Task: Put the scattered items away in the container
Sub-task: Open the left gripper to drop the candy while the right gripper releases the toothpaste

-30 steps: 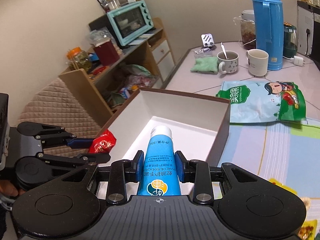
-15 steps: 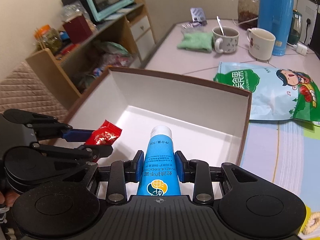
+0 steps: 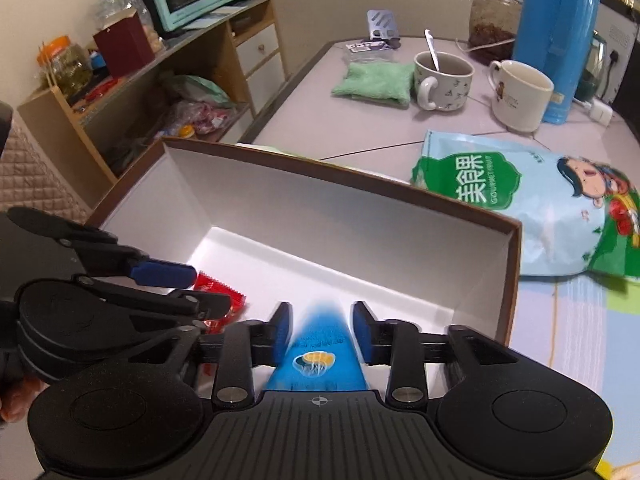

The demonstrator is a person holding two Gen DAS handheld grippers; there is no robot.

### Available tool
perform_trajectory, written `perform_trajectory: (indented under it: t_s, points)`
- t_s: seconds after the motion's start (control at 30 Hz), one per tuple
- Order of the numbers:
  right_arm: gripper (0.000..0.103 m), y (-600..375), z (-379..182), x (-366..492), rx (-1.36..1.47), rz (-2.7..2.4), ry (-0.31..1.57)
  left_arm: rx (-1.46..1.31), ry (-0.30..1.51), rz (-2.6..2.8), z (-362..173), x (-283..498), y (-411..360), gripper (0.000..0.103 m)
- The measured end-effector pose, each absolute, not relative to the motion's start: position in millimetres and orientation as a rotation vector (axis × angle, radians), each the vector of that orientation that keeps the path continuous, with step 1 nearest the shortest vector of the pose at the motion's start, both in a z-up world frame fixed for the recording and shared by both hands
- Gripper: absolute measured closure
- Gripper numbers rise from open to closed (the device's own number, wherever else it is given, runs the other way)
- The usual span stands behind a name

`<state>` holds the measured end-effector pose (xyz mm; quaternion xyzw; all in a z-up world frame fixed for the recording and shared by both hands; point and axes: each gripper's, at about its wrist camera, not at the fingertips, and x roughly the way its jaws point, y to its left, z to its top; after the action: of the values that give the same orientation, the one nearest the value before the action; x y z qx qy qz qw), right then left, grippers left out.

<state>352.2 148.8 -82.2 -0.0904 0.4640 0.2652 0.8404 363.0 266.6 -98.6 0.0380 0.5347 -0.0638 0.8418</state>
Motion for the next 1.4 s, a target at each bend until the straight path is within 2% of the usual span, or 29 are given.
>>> perform_trajectory:
  t_s: [0.17, 0.23, 0.3, 0.33, 0.37, 0.43, 0.57, 0.63, 0.9, 1.4]
  points:
    - [0.059, 142.6, -73.4, 347.6, -0.189, 0.596, 0.974, 0.086, 1.130, -0.138, -97.6, 361.7, 264.3, 0.070]
    - [0.059, 140.5, -69.0, 343.8, -0.198, 0.604, 0.973, 0.094, 1.126, -0.138, -95.6, 358.8, 262.6, 0.063]
    - [0.047, 136.4, -64.0, 339.0, -0.212, 0.573, 0.967, 0.098, 1.123, -0.139, -93.1, 355.2, 261.5, 0.061]
    - [0.030, 132.5, -60.8, 336.2, -0.213, 0.554, 0.955, 0.098, 1.121, -0.138, -91.6, 352.9, 261.6, 0.060]
    - [0.027, 127.3, -57.2, 333.3, -0.200, 0.568, 0.939, 0.095, 1.118, -0.140, -89.8, 350.4, 261.6, 0.060]
    - [0.026, 120.3, -51.5, 327.9, -0.182, 0.589, 0.950, 0.083, 1.113, -0.149, -85.4, 344.5, 260.9, 0.050]
    - [0.026, 112.5, -45.1, 312.1, -0.194, 0.605, 0.964, 0.089, 1.093, -0.145, -76.1, 330.7, 255.8, 0.043]
    - [0.026, 111.6, -43.3, 302.2, -0.199, 0.617, 0.971, 0.090, 1.083, -0.139, -71.4, 323.0, 254.1, 0.035]
    - [0.026, 106.1, -36.6, 269.2, -0.188, 0.652, 0.985, 0.088, 1.063, -0.101, -54.3, 284.1, 256.3, 0.027]
    - [0.026, 87.6, -24.7, 214.7, -0.176, 0.690, 0.985, 0.090, 0.997, -0.054, -24.3, 221.0, 245.9, 0.020]
